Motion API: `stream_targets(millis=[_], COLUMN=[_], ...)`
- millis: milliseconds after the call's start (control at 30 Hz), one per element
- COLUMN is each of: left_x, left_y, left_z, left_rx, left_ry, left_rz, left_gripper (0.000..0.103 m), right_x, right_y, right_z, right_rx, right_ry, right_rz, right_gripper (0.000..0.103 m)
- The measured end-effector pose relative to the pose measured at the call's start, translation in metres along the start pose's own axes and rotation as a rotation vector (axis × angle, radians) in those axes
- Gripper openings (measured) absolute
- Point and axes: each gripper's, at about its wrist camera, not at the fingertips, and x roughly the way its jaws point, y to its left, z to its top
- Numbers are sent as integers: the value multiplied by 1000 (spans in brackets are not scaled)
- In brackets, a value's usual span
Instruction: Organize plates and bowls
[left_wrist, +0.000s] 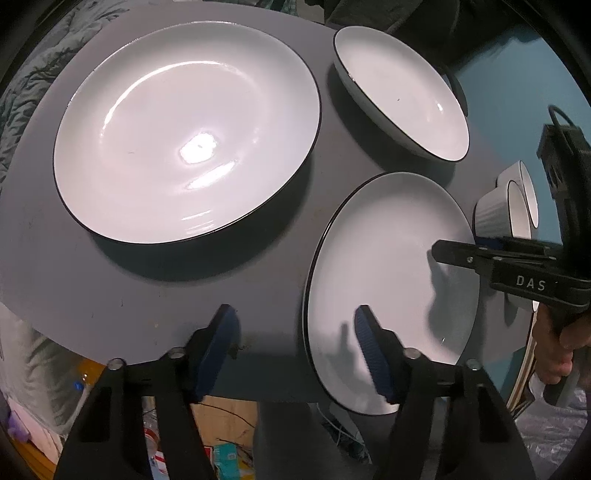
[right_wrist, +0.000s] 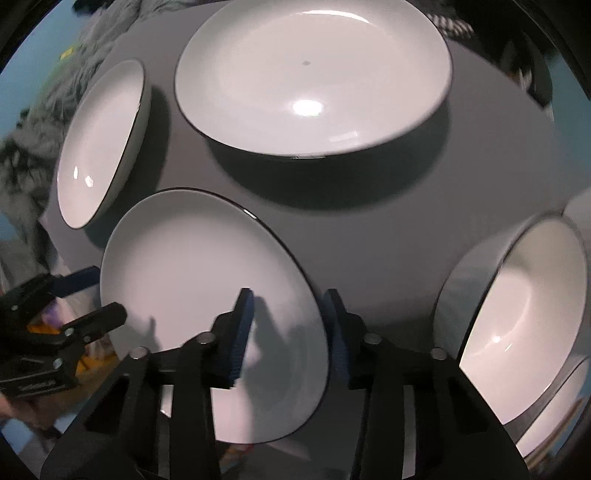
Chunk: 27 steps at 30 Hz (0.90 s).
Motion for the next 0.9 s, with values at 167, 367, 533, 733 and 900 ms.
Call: stream_targets(millis=[167,367,533,733,900], left_x=[7,10,19,24,25], left_y=[4,6,2,-2,-3], left_z=[1,2,6,11,12], left_rx=[3,23,44,62,63], left_ry=[22,47,80,95,125], left_rz=[-14,-44,-67,-98,-105], left_gripper=[55,47,37,28,24], right_x=[-3,-3,-4,0,1], right_y=[-27,-43,-57,-38,-28], right_z=[-9,-33,-35,-51,-53], right_rx=[126,255,306,290,230], right_ry=[2,-16,-35,-42,-53], right_rz=[95,215,260,238,207], right_gripper=[23,22,22,20,18])
